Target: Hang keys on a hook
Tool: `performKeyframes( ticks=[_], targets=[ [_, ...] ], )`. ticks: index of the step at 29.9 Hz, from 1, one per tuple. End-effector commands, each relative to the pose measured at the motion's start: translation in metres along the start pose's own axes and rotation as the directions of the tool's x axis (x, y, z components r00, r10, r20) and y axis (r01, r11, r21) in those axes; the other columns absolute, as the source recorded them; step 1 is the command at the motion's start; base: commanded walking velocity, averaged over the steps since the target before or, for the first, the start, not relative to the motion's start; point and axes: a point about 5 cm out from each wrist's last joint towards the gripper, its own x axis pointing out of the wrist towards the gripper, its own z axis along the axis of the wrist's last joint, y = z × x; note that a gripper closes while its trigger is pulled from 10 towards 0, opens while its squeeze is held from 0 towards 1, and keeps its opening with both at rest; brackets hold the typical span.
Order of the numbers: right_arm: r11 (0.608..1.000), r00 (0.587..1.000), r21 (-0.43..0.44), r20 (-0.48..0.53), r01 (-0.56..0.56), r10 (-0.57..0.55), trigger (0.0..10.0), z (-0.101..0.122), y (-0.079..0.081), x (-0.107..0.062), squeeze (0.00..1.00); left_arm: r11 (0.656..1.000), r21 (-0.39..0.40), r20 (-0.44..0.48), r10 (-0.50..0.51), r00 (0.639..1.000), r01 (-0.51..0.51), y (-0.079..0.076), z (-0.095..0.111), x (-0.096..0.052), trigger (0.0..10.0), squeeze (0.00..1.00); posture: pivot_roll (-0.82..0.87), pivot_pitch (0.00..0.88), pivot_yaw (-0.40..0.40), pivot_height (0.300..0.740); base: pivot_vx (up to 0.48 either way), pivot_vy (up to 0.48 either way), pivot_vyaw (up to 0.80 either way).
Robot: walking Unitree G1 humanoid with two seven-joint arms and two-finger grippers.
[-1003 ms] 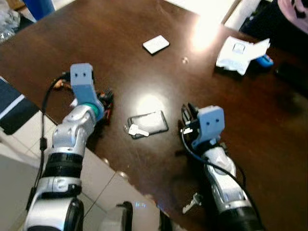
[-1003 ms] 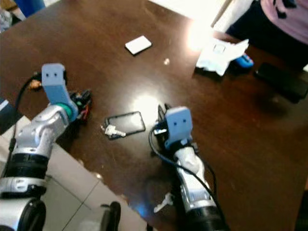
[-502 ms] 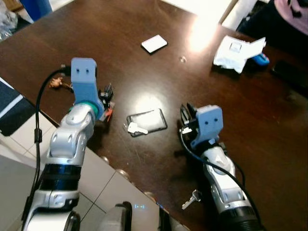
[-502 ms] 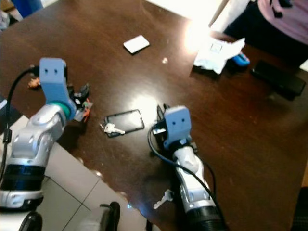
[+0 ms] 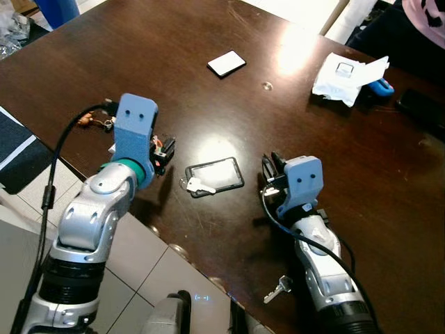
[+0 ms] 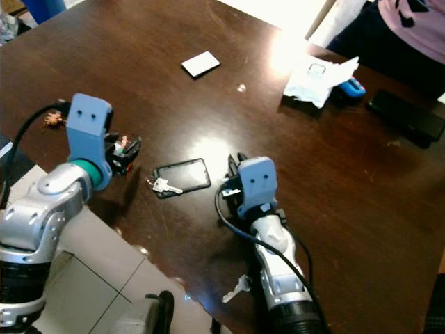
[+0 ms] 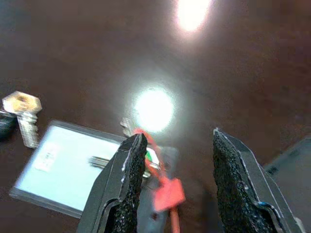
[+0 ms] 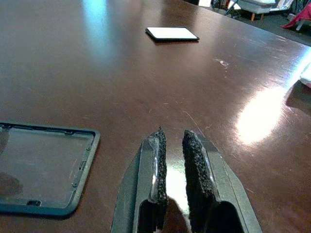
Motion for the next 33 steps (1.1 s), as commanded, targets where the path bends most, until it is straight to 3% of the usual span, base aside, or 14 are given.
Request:
performKeyframes(
  ticks=[1,8,12,13,17,18,19,20,26,28,30,33],
  targets=[
    [1.0,1.0,-0.004,-0.027,-0.004,0.004,10.0,-0.006,0.002,-0.005,0.0,1.0,0.001,-0.055,0.025,0.998,-0.025,0.0,-0.014,0.0,10.0,0.0,0.04,0.236,0.102,0.74,0.0,0.0,0.0],
    [1.0,1.0,-0.004,-0.029,-0.002,0.002,10.0,-0.006,0.002,-0.006,0.0,0.992,0.017,-0.079,0.124,0.989,-0.123,0.009,-0.021,0.002,10.0,0.0,0.04,0.24,0.102,0.74,0.0,0.0,0.0],
    [1.0,1.0,-0.002,-0.03,-0.002,0.002,10.0,-0.006,0.002,-0.006,0.0,0.988,0.052,-0.087,0.148,0.985,-0.144,0.015,-0.024,-0.001,9.5,0.0,0.04,0.243,0.104,0.74,0.0,0.0,0.0],
    [1.0,1.0,-0.001,-0.03,-0.002,0.002,10.0,-0.006,0.003,-0.006,0.0,0.987,0.057,-0.092,0.156,0.984,-0.151,0.016,-0.026,-0.003,8.7,0.0,0.04,0.244,0.103,0.74,0.0,0.0,0.0],
    [1.0,1.0,-0.001,-0.03,-0.002,0.002,10.0,-0.006,0.003,-0.006,0.0,0.986,0.058,-0.095,0.16,0.982,-0.155,0.018,-0.027,-0.004,8.7,0.0,0.04,0.244,0.103,0.74,0.0,0.0,0.0],
    [1.0,1.0,0.0,-0.03,-0.003,0.003,10.0,-0.006,0.003,-0.006,0.0,0.985,0.06,-0.098,0.166,0.981,-0.16,0.019,-0.028,-0.005,6.9,0.0,0.05,0.245,0.102,0.74,0.0,0.0,0.0],
    [1.0,1.0,0.0,-0.03,-0.003,0.003,10.0,-0.006,0.003,-0.006,0.0,0.985,0.06,-0.098,0.166,0.981,-0.16,0.019,-0.028,-0.005,6.9,0.0,0.05,0.245,0.102,0.74,0.0,0.0,0.0],
    [1.0,1.0,0.0,-0.03,-0.005,0.005,10.0,-0.006,0.003,-0.006,0.0,0.984,0.065,-0.102,0.169,0.98,-0.163,0.019,-0.03,-0.007,6.2,0.0,0.05,0.247,0.101,0.74,0.0,0.0,0.0],
    [1.0,0.999,0.001,-0.031,-0.008,0.008,10.0,-0.006,0.004,-0.006,0.0,0.984,0.069,-0.106,0.173,0.979,-0.167,0.019,-0.032,-0.009,6.0,0.0,0.05,0.249,0.097,0.74,0.0,0.0,0.0],
    [1.0,0.999,0.001,-0.031,-0.01,0.01,10.0,-0.006,0.004,-0.005,0.0,0.984,0.067,-0.105,0.173,0.979,-0.166,0.017,-0.032,-0.009,5.7,0.0,0.05,0.25,0.096,0.74,0.0,0.0,0.0],
    [1.0,0.999,0.002,-0.031,-0.011,0.012,10.0,-0.006,0.004,-0.005,0.0,0.984,0.064,-0.101,0.174,0.98,-0.168,0.014,-0.031,-0.008,4.8,0.0,0.05,0.25,0.096,0.74,0.0,0.0,0.0],
    [1.0,0.999,0.002,-0.03,-0.012,0.012,10.0,-0.006,0.004,-0.005,0.0,0.983,0.062,-0.099,0.176,0.979,-0.17,0.012,-0.032,-0.008,4.7,0.0,0.05,0.25,0.096,0.74,0.0,0.0,0.0]
  ],
)
